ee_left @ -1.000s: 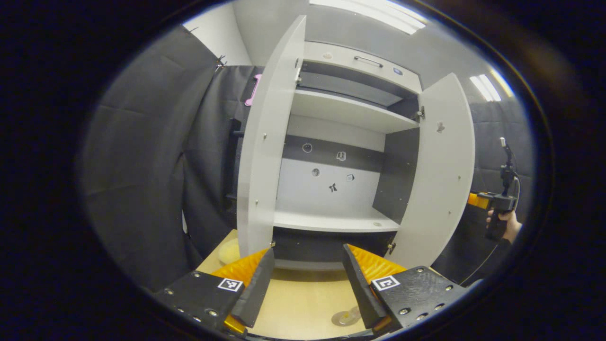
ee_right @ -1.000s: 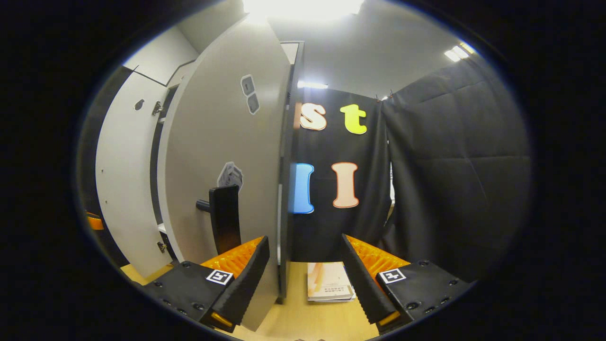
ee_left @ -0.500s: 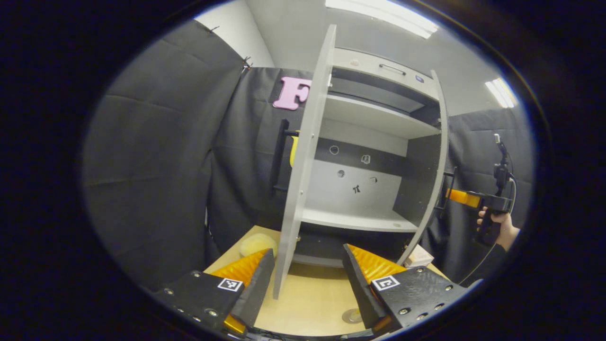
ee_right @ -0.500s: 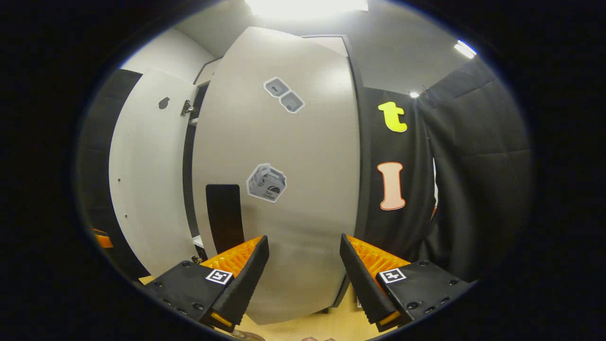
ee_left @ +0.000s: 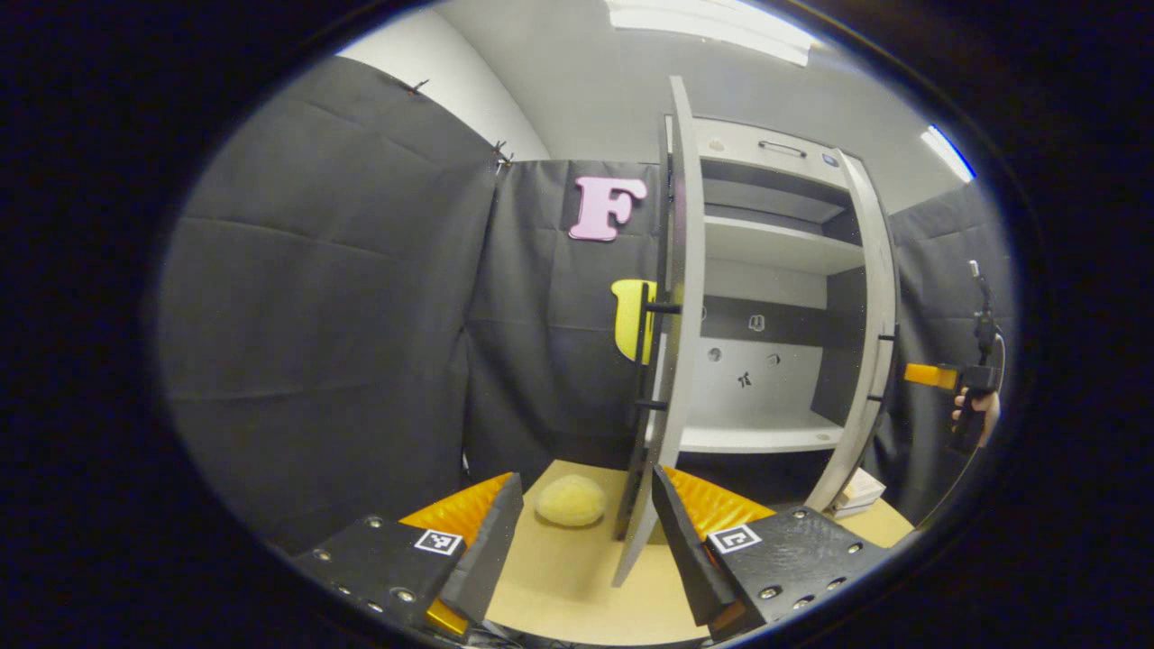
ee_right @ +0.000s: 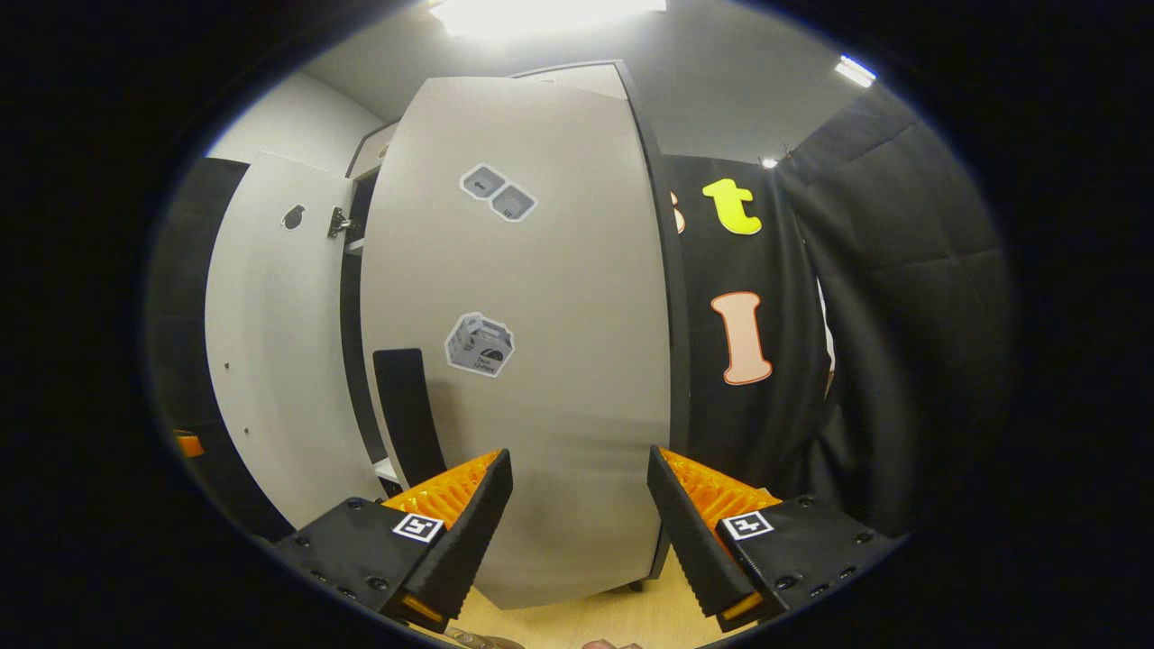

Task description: Grasp the bottle in the cabinet with the left hand and place it on the coaster, then close the right door with the right hand and the left door with the left hand.

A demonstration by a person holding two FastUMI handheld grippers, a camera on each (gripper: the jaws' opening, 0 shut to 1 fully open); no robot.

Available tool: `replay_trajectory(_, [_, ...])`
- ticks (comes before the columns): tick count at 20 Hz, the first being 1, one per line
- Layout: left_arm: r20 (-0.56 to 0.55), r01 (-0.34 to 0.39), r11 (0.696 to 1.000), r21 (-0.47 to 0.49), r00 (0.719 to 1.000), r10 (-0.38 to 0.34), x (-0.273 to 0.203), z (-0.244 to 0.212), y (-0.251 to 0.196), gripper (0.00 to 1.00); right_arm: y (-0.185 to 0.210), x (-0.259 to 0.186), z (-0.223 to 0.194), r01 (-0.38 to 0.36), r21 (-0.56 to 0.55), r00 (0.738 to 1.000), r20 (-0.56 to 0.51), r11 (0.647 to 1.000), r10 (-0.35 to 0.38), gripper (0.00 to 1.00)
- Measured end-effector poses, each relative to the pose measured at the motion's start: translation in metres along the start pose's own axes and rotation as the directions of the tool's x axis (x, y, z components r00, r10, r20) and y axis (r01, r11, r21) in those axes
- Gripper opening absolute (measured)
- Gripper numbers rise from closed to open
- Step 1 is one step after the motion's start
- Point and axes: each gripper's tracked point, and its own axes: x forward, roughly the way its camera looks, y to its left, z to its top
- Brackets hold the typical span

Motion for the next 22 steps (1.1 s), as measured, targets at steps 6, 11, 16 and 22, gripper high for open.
replay_trajectory(6, [0.104,-0.04,0.998,0.053,0.994,0.034,0.03,0.045,0.055,0.89,-0.003,-0.026,-0.051,0.03,0.075,0.994,-0.103,0.997,-0.022,0.97])
replay_trajectory(11, [0.095,0.043,0.998,-0.04,0.995,-0.039,0.062,0.054,0.072,0.9,0.01,-0.05,-0.08,0.051,0.166,0.988,-0.151,0.985,-0.026,0.98])
replay_trajectory(16, [0.078,0.19,0.976,-0.108,0.98,-0.182,0.108,0.067,0.064,0.83,0.0,-0.071,-0.092,0.099,0.078,0.981,-0.173,0.992,-0.084,0.97])
replay_trajectory(22, [0.064,0.32,0.942,-0.098,0.947,-0.314,0.159,0.083,0.022,0.83,-0.021,-0.088,-0.08,0.191,0.061,0.973,-0.146,0.98,-0.181,0.98])
